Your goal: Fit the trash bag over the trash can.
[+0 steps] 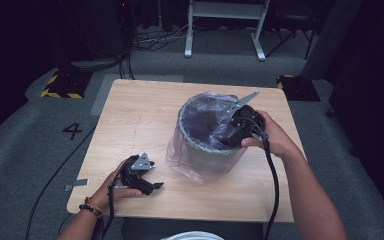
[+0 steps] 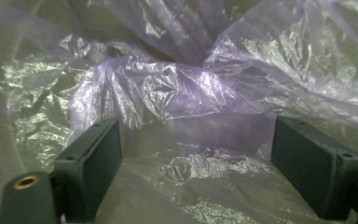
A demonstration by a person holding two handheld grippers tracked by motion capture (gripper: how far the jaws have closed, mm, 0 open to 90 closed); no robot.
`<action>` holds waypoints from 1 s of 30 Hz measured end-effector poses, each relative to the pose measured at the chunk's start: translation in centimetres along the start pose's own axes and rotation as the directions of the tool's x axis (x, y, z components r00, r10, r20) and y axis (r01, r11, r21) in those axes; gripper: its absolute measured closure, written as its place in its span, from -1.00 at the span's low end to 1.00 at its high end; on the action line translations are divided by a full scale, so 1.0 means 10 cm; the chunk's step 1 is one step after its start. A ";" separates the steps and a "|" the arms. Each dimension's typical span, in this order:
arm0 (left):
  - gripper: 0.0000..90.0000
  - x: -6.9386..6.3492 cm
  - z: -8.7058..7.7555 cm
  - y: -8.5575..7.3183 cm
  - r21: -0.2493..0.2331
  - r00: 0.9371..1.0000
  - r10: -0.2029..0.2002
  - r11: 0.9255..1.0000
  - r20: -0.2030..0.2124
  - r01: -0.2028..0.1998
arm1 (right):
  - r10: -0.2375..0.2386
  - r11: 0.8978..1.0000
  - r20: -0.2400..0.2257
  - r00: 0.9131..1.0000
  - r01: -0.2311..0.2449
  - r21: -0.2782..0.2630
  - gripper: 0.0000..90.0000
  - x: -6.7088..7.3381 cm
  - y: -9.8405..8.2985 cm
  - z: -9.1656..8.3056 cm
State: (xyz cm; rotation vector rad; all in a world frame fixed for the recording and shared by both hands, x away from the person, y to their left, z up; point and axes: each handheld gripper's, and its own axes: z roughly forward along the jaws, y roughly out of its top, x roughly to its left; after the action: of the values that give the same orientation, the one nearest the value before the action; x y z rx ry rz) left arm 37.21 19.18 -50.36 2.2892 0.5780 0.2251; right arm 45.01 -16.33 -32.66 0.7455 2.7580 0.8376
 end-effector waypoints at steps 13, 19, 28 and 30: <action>-0.67 0.00 0.00 0.00 0.000 1.000 0.000 1.000 0.000 0.000 | -0.005 0.978 0.001 1.000 0.005 -0.208 -0.57 0.04 -0.05 -0.18; -0.67 0.00 0.00 0.00 0.000 1.000 0.000 1.000 -0.001 0.000 | -0.033 0.962 0.023 0.999 0.038 -0.270 -0.55 0.11 -0.07 -0.30; -0.67 0.00 0.00 0.00 0.000 1.000 0.000 1.000 -0.001 0.000 | -0.042 0.936 0.037 0.998 0.053 -0.347 -0.46 0.15 -0.19 -0.47; -0.67 0.00 0.00 0.00 0.000 1.000 0.000 1.000 -0.001 0.000 | -0.041 0.933 0.047 0.998 0.055 -0.356 -0.46 0.17 -0.22 -0.50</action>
State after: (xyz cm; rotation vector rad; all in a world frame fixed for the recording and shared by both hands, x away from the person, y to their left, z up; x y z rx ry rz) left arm 37.21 19.18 -50.37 2.2891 0.5783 0.2259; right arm 41.18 -19.47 -29.77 0.6126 2.4722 1.2530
